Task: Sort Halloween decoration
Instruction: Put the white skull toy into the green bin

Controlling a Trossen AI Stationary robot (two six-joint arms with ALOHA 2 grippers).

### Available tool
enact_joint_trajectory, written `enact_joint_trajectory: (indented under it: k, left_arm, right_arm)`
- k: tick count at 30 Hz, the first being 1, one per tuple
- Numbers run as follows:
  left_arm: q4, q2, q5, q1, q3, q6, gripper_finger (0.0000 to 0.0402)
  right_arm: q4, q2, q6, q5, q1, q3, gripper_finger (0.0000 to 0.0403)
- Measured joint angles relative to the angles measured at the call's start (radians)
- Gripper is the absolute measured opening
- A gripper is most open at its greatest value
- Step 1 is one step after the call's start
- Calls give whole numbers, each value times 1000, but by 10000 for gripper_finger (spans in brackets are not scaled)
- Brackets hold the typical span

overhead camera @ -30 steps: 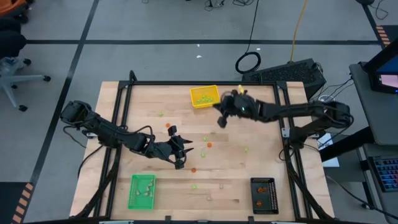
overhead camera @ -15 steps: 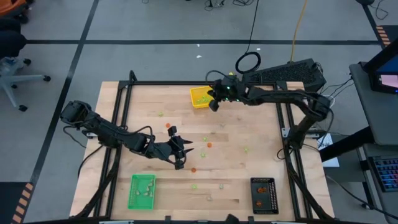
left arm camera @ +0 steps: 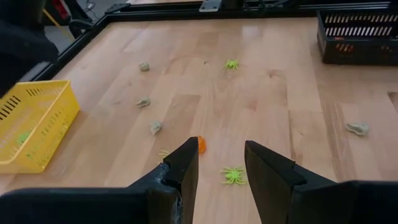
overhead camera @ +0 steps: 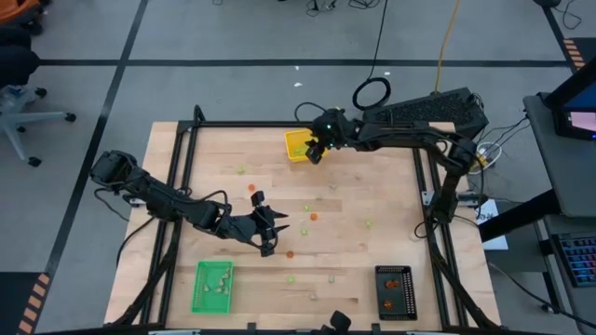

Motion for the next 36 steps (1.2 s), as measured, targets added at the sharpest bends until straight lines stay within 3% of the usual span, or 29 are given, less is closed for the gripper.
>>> enact_joint_trajectory:
  k: [6, 13, 19, 24, 30, 36]
  left_arm:
    - [0, 0, 0, 0, 0, 0, 132]
    - [10, 0, -24, 20, 0, 3, 132]
    - [16, 0, -32, 95, 0, 7, 132]
    - [78, 11, 65, 167, 2, 6, 132]
    - [91, 140, 99, 210, 102, 87, 132]
    - [77, 314, 105, 257, 231, 129, 132]
  right_arm:
    - [-135, -133, -43, -3, 30, 0, 193]
    - [-288, -357, -88, -58, 216, -140, 183]
    - [-76, -467, 37, -48, 417, -435, 176]
    - [187, -478, 51, 61, 575, -620, 176]
    - [203, -478, 46, 250, 696, -672, 176]
    - [184, -472, 40, 263, 744, -676, 176]
